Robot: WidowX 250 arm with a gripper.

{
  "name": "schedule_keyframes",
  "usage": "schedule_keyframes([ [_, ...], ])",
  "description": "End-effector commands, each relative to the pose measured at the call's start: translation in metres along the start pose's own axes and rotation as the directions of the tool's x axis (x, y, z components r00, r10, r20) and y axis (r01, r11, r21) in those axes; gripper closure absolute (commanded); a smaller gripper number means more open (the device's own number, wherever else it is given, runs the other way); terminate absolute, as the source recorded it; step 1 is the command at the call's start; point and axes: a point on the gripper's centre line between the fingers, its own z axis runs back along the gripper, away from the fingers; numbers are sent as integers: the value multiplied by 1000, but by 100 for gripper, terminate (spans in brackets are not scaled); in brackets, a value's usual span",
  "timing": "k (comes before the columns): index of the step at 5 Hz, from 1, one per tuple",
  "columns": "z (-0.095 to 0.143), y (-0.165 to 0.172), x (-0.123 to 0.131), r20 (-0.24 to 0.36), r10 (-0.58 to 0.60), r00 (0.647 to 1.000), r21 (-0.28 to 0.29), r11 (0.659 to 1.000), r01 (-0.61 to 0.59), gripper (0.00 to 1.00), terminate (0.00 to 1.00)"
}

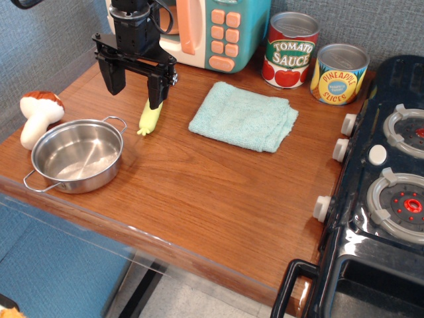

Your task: Place the mushroom on top of the blue towel

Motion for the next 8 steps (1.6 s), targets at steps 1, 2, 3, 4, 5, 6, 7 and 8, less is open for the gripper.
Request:
schedule_keyframes([
  [1, 0, 0, 0, 0, 0, 1000, 0, 1000, 0, 0, 0],
  [2, 8, 25, 4, 12, 96, 995, -18, 995, -95, 0, 0],
  [3, 14, 55, -1, 16, 184, 983, -19, 983, -184, 0, 0],
  [4, 21, 86, -12, 32, 248, 968, -11, 969, -248, 0, 0],
  [5, 23, 110, -25, 29, 284, 959, -10, 959, -283, 0, 0],
  [6, 23, 116, -36, 27, 273, 962, -4, 962, -273, 0, 0],
  [7, 12, 116, -35, -6, 257, 966, 24, 966, -257, 0, 0],
  [8, -1, 124, -35, -49, 278, 959, 65, 959, -275, 0, 0],
])
